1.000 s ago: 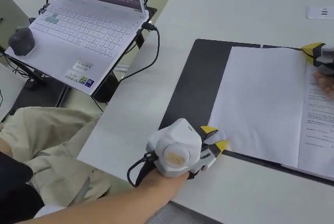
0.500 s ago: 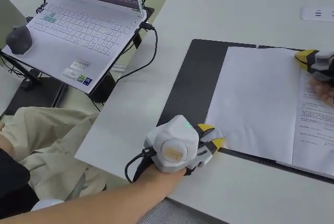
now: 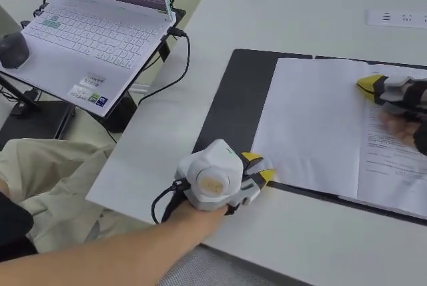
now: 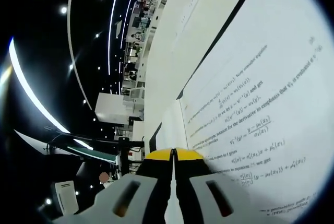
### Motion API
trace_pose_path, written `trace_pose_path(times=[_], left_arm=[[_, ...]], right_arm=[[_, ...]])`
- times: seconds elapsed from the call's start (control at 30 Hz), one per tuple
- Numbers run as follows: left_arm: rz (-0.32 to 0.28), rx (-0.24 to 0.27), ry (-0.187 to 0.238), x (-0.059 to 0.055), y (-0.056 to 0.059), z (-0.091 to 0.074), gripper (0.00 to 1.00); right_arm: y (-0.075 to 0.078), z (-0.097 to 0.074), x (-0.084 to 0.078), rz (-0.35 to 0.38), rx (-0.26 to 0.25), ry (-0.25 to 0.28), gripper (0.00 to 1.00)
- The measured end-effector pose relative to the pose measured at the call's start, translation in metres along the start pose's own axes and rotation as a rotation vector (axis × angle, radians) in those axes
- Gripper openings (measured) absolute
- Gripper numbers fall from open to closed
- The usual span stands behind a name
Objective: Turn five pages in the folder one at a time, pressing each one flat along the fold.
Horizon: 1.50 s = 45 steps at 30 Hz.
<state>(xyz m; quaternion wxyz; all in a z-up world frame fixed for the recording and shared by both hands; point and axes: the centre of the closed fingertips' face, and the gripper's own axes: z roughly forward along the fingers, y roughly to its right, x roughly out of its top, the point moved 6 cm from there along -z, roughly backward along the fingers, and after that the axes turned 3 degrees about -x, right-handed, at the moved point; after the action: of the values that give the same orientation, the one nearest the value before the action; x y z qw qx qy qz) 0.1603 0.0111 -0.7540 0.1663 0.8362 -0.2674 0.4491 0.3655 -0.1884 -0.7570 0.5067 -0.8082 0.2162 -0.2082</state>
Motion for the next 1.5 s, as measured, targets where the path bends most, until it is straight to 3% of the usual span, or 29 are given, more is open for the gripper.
trace_pose_path(times=[0.7,0.77,0.83,1.5], left_arm=[[-0.008,0.002,0.003,-0.001,-0.002,-0.002,0.16],[-0.009,0.002,0.002,-0.001,-0.002,-0.002,0.16],[-0.01,0.003,0.0,-0.001,-0.003,-0.002,0.16],[-0.017,0.008,-0.005,0.0,0.0,-0.002,0.16]], right_arm=[[0.01,-0.025,-0.037,0.026,0.034,-0.077,0.0],[0.01,-0.029,-0.044,0.027,0.035,-0.092,0.0],[0.01,-0.033,-0.056,0.005,0.039,-0.143,0.0],[0.016,-0.068,-0.114,-0.022,0.028,-0.243,0.0]])
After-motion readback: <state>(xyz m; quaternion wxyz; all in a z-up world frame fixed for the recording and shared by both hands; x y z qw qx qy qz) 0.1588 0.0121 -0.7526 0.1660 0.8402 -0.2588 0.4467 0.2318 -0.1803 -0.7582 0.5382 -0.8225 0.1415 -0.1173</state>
